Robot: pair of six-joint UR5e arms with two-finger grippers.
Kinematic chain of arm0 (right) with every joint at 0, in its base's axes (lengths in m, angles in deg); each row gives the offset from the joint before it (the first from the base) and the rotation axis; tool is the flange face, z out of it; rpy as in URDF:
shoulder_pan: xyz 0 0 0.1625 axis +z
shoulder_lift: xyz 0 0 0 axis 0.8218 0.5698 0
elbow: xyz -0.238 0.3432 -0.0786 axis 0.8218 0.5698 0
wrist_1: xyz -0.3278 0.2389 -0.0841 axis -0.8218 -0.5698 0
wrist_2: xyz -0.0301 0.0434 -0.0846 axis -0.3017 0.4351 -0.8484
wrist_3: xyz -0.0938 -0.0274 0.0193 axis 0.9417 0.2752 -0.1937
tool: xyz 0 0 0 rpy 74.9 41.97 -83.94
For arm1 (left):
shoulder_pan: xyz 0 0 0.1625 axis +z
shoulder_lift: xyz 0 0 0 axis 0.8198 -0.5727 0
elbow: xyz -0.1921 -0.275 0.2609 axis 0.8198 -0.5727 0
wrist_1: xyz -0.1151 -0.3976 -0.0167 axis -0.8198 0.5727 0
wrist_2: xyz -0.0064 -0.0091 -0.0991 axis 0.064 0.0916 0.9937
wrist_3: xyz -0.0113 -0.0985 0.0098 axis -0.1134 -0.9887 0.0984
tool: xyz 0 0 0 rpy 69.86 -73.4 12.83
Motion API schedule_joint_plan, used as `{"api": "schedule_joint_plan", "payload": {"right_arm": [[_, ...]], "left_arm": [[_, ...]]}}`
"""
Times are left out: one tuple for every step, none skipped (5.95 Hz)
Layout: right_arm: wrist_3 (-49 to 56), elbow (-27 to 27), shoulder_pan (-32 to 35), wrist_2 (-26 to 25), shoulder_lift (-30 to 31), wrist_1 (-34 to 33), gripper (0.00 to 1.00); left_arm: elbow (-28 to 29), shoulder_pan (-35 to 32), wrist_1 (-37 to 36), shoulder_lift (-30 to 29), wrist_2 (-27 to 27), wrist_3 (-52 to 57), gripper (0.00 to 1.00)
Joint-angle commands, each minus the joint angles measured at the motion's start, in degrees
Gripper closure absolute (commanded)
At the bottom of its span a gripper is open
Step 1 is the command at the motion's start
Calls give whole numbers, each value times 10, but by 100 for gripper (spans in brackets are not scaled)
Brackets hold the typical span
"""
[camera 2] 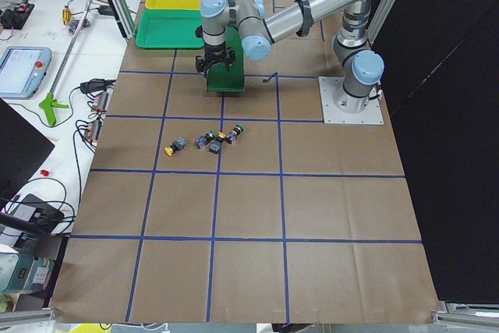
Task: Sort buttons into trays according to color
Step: 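Move the left gripper back over the push buttons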
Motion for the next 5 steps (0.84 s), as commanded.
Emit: {"api": "schedule_joint_plan", "payload": {"right_arm": [[0, 0, -1, 0, 0, 0, 0], [1, 0, -1, 0, 0, 0, 0], [2, 0, -1, -1, 0, 0, 0], [2, 0, -1, 0, 0, 0, 0], [2, 0, -1, 0, 0, 0, 0]], "left_arm": [[-5, 66, 2, -9, 1, 78, 1], [-9, 88, 3, -10, -2, 158, 1], [-20, 117, 2, -11, 0, 209, 1], [-29, 131, -4, -20, -3, 311, 1], [-30, 136, -3, -22, -6, 385, 1]]}}
